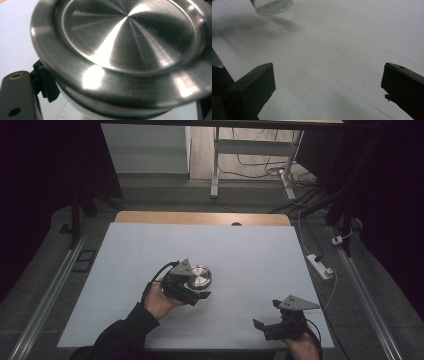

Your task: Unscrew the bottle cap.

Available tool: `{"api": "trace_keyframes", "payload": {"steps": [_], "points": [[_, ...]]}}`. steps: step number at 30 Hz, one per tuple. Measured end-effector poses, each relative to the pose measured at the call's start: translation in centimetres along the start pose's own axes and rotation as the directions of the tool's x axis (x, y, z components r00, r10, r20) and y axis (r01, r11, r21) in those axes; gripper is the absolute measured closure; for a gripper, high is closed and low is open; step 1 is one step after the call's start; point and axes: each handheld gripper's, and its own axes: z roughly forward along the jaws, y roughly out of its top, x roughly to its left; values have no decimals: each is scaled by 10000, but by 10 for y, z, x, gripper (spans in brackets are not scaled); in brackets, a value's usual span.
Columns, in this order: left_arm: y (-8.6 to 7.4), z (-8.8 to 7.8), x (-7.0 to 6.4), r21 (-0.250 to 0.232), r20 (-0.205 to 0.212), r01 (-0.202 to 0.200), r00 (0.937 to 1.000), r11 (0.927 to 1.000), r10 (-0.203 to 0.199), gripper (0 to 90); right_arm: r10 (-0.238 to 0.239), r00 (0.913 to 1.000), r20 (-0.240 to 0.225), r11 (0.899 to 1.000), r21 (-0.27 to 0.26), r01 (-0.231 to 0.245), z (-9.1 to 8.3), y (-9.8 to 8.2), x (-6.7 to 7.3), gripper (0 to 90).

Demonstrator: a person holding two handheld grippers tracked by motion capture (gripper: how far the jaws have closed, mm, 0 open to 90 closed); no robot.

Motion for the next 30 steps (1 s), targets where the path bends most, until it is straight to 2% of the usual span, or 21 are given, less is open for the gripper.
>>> {"api": "trace_keyframes", "payload": {"steps": [5,9,21,23,25,27,30], "points": [[-1,1,1,-53,55,13,10000,10000,-13,146,-388,9988,-296,9991,-200,382,4,9,8,0],[-3,1,3,-260,415,92,9991,9996,-81,146,-869,9947,-552,9952,-507,841,9,17,16,0],[-3,3,0,-134,292,-45,9996,9999,49,146,-1438,9819,-1234,9840,-1229,1287,23,50,30,0],[-3,4,0,-132,282,-52,9996,9999,55,146,-1329,9820,-1341,9855,-1234,1165,27,55,31,0],[-3,4,0,-135,273,-59,9996,9999,63,146,-997,9797,-1737,9895,-1213,791,32,60,31,0],[-3,3,-1,-144,271,-92,9996,9999,96,146,-811,9781,-1917,9918,-1126,602,35,64,30,0],[-3,3,-1,-161,293,-118,9995,9998,123,146,-813,9794,-1850,9930,-992,637,41,70,30,0]]}}
